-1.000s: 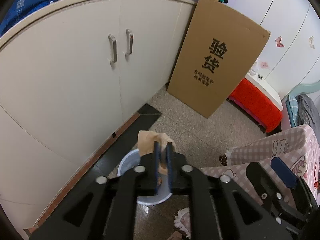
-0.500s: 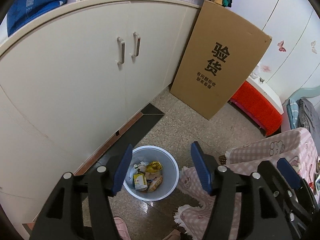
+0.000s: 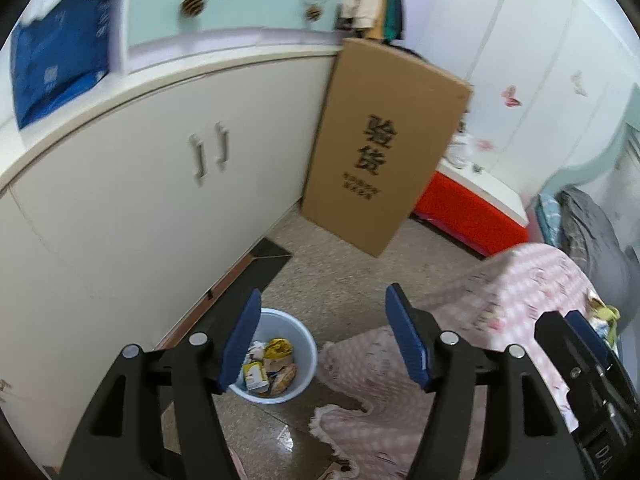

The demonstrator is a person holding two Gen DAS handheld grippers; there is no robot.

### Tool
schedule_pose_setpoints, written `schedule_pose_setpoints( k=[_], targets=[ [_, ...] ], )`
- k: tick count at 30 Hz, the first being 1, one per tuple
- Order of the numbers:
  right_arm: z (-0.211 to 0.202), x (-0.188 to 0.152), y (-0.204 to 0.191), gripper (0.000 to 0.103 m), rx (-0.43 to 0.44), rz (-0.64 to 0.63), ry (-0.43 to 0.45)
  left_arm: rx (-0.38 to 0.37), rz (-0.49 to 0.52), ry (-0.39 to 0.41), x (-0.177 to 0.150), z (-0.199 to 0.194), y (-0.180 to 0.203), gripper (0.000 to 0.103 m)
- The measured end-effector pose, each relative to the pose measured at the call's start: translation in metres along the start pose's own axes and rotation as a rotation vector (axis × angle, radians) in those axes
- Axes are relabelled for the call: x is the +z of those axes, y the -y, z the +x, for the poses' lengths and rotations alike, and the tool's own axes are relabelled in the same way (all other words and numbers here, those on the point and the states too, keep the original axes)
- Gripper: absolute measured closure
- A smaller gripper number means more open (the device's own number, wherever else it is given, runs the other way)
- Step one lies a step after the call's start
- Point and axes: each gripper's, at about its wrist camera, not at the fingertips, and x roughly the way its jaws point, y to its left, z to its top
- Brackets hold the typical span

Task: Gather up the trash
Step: 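Move both open tools back over the table toward the toothpaste box, then grasp the blue toothpaste tube with the right tool while the left tool grasps a striped wrapper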

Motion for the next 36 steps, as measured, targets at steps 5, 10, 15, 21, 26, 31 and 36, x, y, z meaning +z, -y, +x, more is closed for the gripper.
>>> schedule_pose_setpoints(
  k=[5,10,15,21,26,31,36],
  targets=[
    [-0.039,0.0,0.055,0.029,-0.061,0.054,0.047,-0.06,0.094,0.009,-0.017,-0.017,0.067,0.037],
    [-0.073,-0.004,0.127,0.029,-0.155,0.128,0.083,-0.121,0.206,0.006,-0.034,-0.02,0.136,0.036],
    [-0.092,-0.012,0.195,0.029,-0.241,0.2,0.083,-0.178,0.3,-0.014,-0.053,-0.015,0.205,0.035],
    [-0.091,-0.02,0.271,0.029,-0.287,0.309,0.032,-0.219,0.373,-0.049,-0.066,0.0,0.264,0.035],
    [-0.069,-0.015,0.306,0.039,-0.246,0.387,-0.032,-0.242,0.401,-0.064,-0.068,0.011,0.3,0.035],
    [-0.05,-0.014,0.327,0.049,-0.224,0.419,-0.085,-0.265,0.437,-0.064,-0.066,0.016,0.323,0.035],
    [-0.033,-0.017,0.344,0.081,-0.174,0.444,-0.138,-0.307,0.476,-0.09,-0.073,0.021,0.346,0.035]
  ],
)
